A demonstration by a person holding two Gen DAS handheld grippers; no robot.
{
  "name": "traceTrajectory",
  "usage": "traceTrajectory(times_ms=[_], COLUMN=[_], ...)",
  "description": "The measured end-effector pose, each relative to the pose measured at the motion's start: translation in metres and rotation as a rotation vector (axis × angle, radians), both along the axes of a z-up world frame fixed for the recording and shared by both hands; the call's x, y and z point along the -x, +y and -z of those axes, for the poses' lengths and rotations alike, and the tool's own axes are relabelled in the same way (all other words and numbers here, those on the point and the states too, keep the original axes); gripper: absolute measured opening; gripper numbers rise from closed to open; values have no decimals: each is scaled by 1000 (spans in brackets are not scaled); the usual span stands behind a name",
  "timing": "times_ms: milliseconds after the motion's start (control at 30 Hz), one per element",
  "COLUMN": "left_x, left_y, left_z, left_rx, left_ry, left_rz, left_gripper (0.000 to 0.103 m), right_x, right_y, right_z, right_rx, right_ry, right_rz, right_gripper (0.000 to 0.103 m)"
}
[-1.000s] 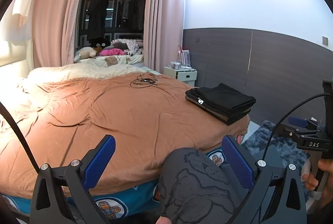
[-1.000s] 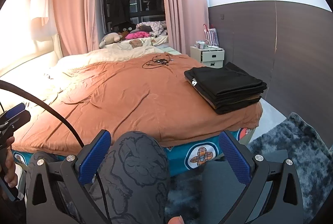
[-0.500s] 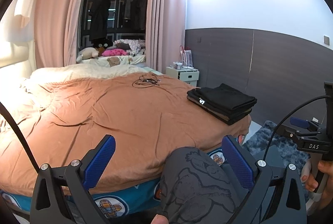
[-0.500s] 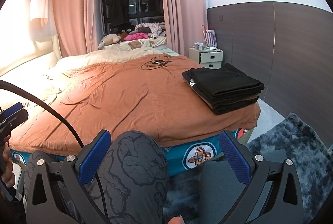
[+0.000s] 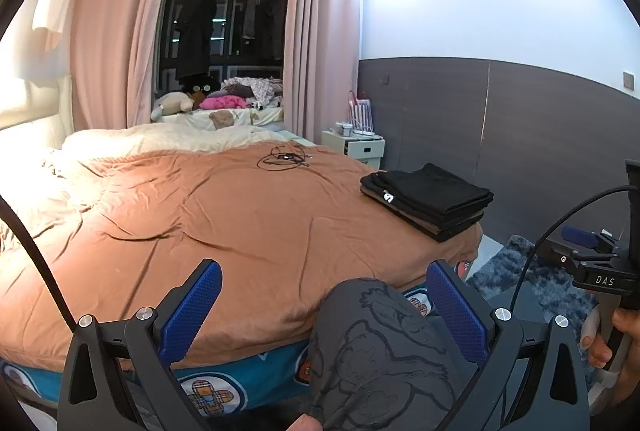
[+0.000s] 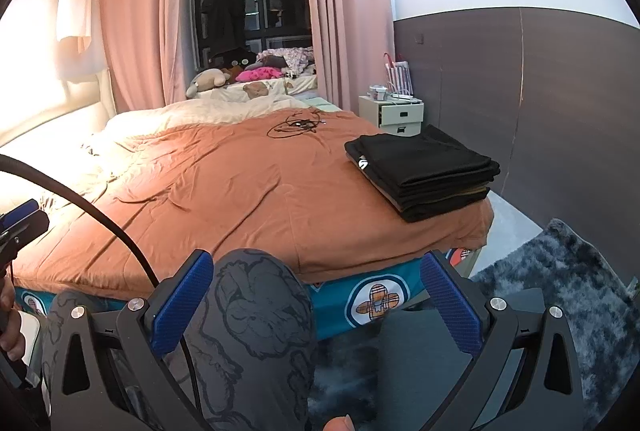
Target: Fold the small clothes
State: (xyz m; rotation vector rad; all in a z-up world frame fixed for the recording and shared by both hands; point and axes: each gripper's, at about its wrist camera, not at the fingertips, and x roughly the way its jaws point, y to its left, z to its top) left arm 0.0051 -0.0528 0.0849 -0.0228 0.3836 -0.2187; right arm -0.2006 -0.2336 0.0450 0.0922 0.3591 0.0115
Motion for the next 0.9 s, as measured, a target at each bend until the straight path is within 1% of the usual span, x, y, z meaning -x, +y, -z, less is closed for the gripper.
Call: traceTrajectory(times_ms=[333, 900], left_x=[12, 16], left_y=[-1, 0], left_z=[-4, -6], left_rx=[3, 2], left_ry=[-6, -11], left_rz=[-9, -3], left_gripper=[103, 103], right_x=[7, 12], right_y=[-6, -9], right_z=[0, 3], right_rx=[0, 8], right_ry=[-6, -13], right_rz=[-3, -7], right_gripper=[103, 103])
